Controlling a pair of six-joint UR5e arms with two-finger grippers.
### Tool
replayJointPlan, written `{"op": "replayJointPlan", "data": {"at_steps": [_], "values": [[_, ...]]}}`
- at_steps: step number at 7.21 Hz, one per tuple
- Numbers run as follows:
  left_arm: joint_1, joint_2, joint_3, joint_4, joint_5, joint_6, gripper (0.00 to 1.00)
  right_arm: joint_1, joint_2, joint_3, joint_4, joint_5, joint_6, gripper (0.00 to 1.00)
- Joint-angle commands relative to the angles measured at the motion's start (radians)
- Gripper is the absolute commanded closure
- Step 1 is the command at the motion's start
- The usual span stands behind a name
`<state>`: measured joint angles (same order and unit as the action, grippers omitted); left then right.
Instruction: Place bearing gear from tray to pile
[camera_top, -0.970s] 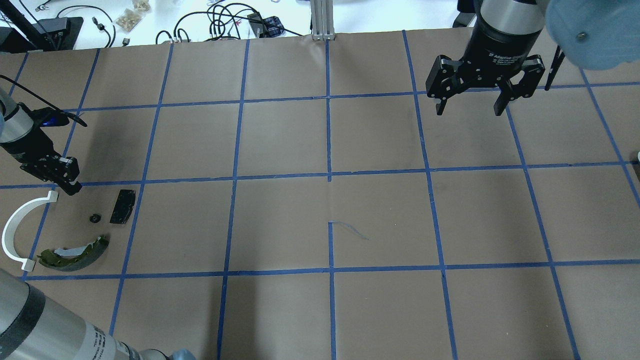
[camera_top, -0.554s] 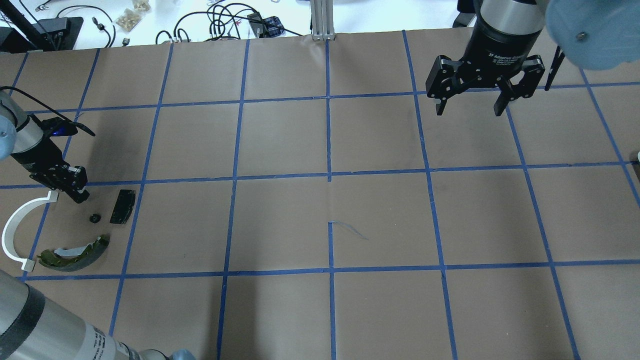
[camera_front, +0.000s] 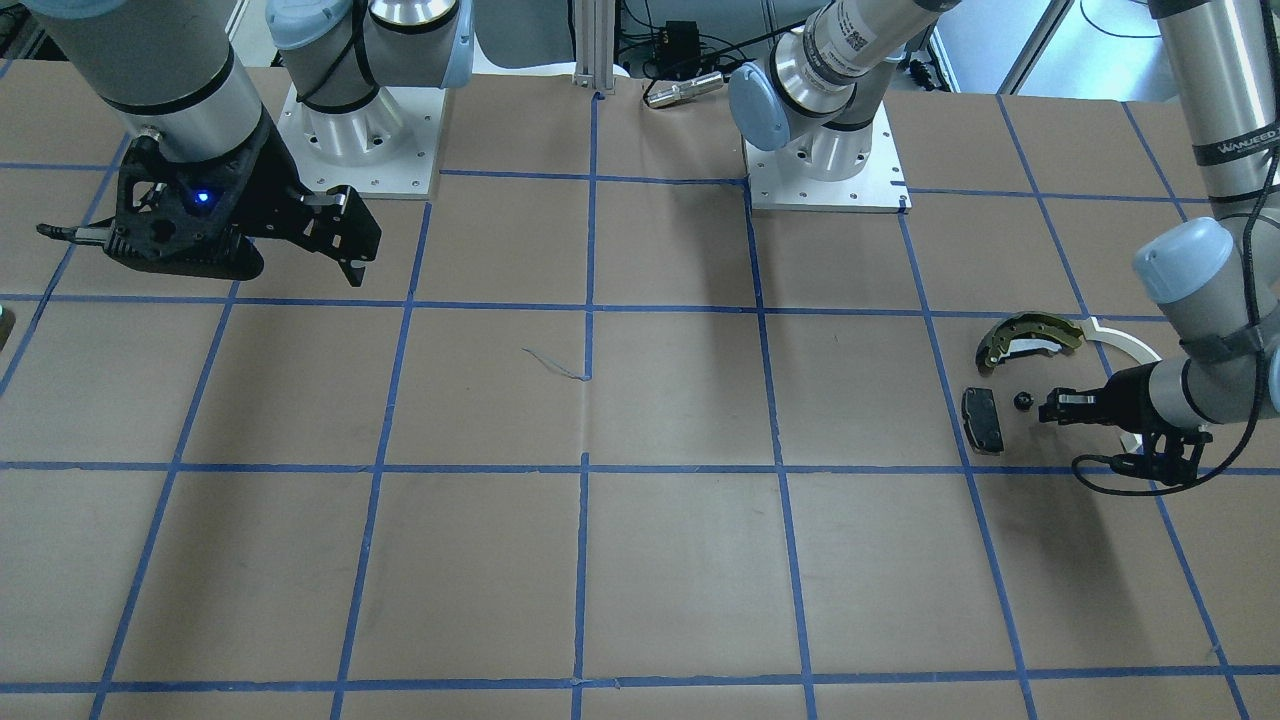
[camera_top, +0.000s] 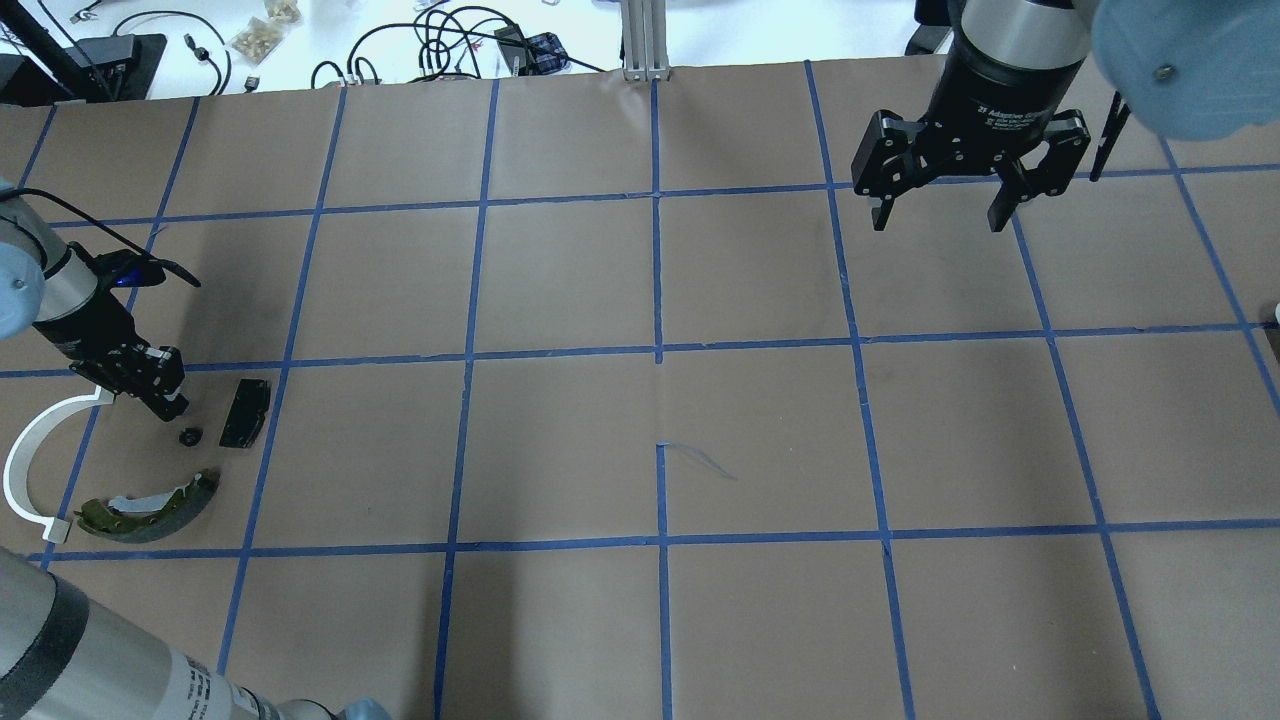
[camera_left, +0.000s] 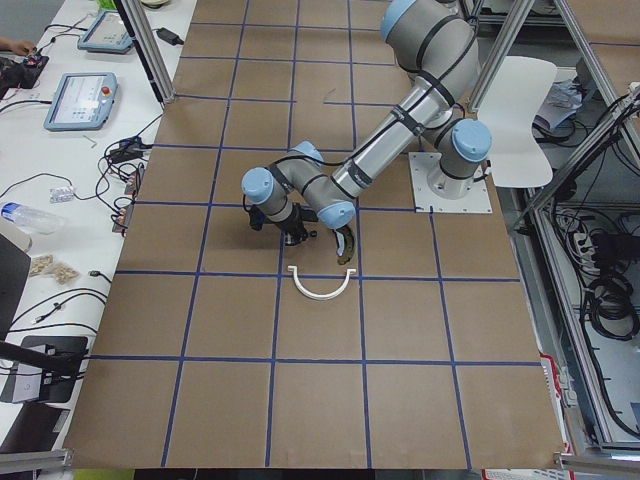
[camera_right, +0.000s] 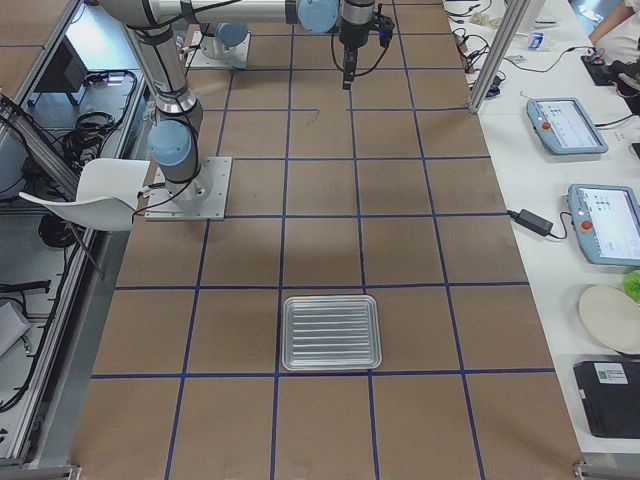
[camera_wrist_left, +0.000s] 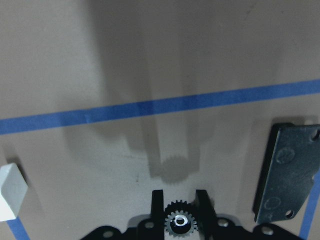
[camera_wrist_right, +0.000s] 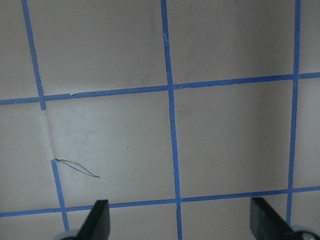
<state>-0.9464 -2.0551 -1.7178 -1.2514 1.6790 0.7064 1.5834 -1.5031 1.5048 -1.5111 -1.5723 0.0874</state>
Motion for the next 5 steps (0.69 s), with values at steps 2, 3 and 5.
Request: {"op": "replayJointPlan", "data": {"at_steps": [2,3,5], "values": [[0.003,0.009,-0.017,0.004,0.001,0.007,0.98,0.000,0.000,0.000,0.000,0.000,0.000,0.00],[0.003,0.007,-0.017,0.021,0.002,0.007,0.98,0.000,0.000,0.000,0.002,0.000,0.000,0.00],[0.006,0.007,-0.020,0.023,0.002,0.008,0.86,0.000,0.000,0.000,0.000,0.000,0.000,0.00]]}}
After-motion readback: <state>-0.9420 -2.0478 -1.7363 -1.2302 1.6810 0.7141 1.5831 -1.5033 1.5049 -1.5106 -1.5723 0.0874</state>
